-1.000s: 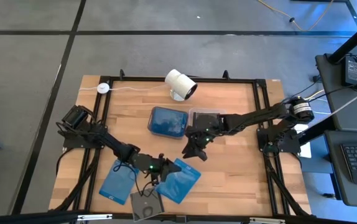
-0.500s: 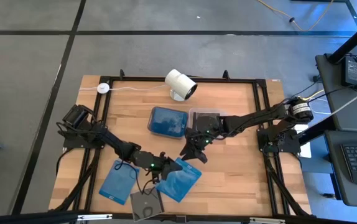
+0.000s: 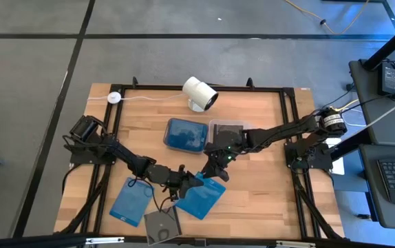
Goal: Pick & place jewel cases by type
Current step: Put the right blue cd case into the black bin
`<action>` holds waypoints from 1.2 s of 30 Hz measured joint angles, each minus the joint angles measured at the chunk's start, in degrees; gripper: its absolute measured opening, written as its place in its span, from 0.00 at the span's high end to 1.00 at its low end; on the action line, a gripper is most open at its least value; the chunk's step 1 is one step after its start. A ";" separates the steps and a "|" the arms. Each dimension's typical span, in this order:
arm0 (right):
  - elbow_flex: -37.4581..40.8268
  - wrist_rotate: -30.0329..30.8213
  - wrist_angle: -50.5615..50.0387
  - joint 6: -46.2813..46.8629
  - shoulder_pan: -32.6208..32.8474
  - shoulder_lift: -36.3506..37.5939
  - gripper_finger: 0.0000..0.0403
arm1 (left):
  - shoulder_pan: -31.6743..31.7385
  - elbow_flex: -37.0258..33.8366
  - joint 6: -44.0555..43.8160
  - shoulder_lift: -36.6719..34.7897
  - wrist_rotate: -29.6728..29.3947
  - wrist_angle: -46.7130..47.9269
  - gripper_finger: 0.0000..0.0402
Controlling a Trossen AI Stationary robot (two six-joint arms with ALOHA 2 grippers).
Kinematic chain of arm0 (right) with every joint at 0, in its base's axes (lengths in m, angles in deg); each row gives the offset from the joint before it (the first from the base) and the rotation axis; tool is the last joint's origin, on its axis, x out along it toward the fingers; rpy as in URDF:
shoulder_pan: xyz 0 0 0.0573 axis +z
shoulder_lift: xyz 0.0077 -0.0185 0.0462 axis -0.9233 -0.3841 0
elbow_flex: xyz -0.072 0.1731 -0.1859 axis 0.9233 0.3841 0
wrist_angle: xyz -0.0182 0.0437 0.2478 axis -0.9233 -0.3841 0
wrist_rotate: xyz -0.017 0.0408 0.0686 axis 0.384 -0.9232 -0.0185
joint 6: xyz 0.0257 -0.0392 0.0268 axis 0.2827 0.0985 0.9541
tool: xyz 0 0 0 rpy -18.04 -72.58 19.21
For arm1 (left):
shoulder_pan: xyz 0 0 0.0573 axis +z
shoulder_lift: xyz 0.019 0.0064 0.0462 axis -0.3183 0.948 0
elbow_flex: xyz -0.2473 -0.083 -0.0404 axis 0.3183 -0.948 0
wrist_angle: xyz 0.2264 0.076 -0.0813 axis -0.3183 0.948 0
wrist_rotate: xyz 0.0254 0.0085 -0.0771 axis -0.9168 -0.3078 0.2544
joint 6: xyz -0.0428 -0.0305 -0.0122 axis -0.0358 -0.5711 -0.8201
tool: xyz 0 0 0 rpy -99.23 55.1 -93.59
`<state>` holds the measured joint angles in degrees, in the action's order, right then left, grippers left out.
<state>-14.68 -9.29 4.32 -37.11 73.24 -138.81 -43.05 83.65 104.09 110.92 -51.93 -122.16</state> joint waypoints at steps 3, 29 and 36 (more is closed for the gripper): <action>0.00 0.02 -0.94 -0.08 0.39 0.00 0.61 | 0.00 0.00 0.00 0.00 0.02 -0.31 0.91; 0.02 -4.27 -1.55 0.15 0.44 0.02 0.87 | -0.16 0.02 1.43 -0.02 -3.46 -1.22 0.91; 0.02 -4.39 -1.46 1.03 0.46 0.02 0.86 | -0.22 0.02 -1.31 -0.02 -2.92 -1.14 0.87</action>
<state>-14.66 -13.67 2.87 -36.08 73.70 -138.79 -43.27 83.67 102.77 110.89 -54.84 -123.29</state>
